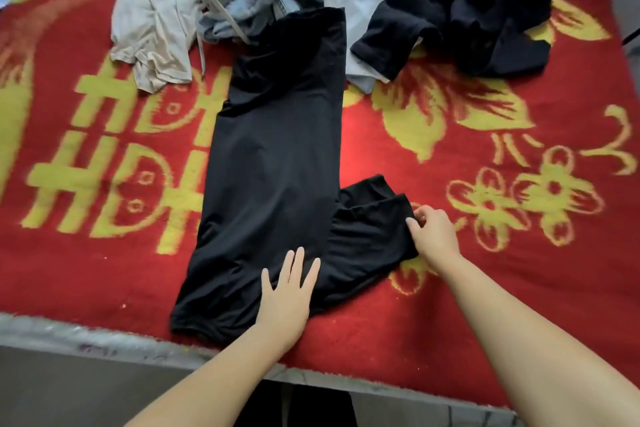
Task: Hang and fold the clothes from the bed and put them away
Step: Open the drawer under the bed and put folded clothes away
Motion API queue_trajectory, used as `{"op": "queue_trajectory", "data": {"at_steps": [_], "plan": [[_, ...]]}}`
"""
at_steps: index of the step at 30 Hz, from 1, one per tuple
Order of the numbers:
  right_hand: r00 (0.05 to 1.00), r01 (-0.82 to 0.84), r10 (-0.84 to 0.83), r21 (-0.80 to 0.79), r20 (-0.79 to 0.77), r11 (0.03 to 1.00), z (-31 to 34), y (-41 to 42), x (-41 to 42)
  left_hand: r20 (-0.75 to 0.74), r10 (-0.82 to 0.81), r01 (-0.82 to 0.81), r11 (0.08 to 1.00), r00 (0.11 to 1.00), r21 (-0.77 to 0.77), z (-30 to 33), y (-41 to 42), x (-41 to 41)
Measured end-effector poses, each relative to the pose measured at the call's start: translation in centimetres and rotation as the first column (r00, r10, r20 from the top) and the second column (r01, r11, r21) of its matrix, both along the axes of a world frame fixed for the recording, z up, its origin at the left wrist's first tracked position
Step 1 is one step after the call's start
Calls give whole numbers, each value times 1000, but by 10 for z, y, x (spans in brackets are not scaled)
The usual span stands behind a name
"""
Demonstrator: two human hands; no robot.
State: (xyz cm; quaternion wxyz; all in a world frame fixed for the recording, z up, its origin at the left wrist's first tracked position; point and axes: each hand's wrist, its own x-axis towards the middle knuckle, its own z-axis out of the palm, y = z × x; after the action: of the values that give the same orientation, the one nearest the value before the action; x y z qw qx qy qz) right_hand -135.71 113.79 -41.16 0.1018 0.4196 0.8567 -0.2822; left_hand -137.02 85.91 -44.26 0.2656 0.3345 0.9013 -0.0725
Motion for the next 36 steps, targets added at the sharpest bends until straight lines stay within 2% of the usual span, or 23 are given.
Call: {"op": "queue_trajectory", "data": {"at_steps": [1,3,4,5,8,10,12,14,16,18,19,21,23,25,26,28,29,30,32,33,34,36], "plan": [[994,-7,9,14,-112,1000,3,-4,1,-12,0,0,1000,1000,0,0,-5,5],[939,-6,20,41,-342,999,11,-9,2,-72,-3,11,993,997,119,6,-14,8],[923,-22,44,61,-383,998,14,-8,1,-76,-5,19,983,997,181,10,-20,8],[931,-50,76,79,-357,996,14,-5,-2,-95,-21,42,973,995,225,11,-25,8],[993,-60,68,81,-96,995,3,10,-8,-111,-81,103,972,991,211,11,-36,7],[1000,-27,28,61,-11,998,-6,11,-8,-108,-60,81,977,992,197,10,-42,8],[997,-61,58,63,44,996,-13,-1,-4,-74,-46,56,990,996,130,8,-53,13],[996,-30,32,-31,79,999,-19,-14,0,-39,-17,21,996,999,88,7,-63,16],[992,102,-88,-174,89,979,-16,-19,-1,14,8,-8,999,1000,49,9,-70,16],[967,242,-256,-335,2,910,-2,-20,-8,61,24,-26,999,998,32,12,-71,14],[949,256,-308,-397,-72,881,8,-23,-12,86,24,-26,999,996,27,13,-71,13],[924,161,-296,-455,-243,876,31,-39,-22,150,9,-13,1000,989,27,8,-73,12],[926,-28,-191,-563,-326,826,52,-65,-39,177,6,-9,1000,984,16,1,-75,13],[963,-204,39,-622,-268,756,54,-93,-54,204,-18,6,998,979,61,6,-76,10],[957,-280,174,-574,-233,769,52,-105,-59,192,-64,45,994,979,101,15,-79,6],[864,-503,480,-269,-149,821,44,-121,-60,117,-157,135,976,981,173,29,-93,-9],[761,-649,642,-108,-96,753,37,-128,-53,40,-178,168,969,983,183,32,-102,-18],[623,-782,781,-12,-37,623,30,-136,-40,-9,-190,189,967,982,173,33,-114,-27],[338,-941,935,22,109,338,13,-155,-6,-40,-202,205,970,979,127,33,-139,-50],[240,-970,957,6,163,243,3,-165,11,-59,-209,213,973,976,92,30,-151,-59],[183,-981,962,-21,202,191,-5,-174,23,-75,-241,245,968,968,56,24,-163,-66],[160,-984,951,-40,266,176,-17,-186,34,19,-321,321,946,947,-51,19,-179,-80]]}}
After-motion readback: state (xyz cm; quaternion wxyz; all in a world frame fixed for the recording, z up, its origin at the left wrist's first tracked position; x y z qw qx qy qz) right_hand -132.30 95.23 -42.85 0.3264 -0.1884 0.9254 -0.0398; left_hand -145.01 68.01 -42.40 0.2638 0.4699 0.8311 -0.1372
